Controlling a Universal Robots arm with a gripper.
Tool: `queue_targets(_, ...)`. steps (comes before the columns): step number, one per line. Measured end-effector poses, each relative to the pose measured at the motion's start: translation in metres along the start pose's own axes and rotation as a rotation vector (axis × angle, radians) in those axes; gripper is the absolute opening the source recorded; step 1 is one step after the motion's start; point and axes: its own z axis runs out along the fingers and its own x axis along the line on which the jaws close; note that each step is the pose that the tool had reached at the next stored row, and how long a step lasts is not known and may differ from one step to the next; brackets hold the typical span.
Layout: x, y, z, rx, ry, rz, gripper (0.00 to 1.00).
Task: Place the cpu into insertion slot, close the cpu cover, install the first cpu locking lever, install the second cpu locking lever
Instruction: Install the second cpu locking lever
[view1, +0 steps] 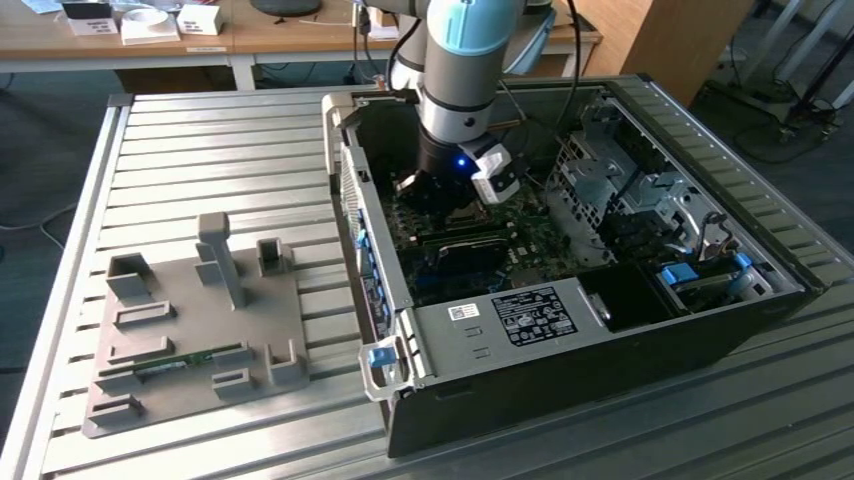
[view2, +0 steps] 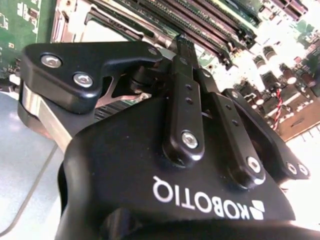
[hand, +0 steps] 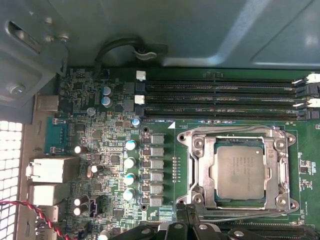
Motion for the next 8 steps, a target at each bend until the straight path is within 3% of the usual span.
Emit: queue_targets(8, 0.0003, -0.0001, 0.0010, -0.0010, -0.0002, 0.000, 0.11)
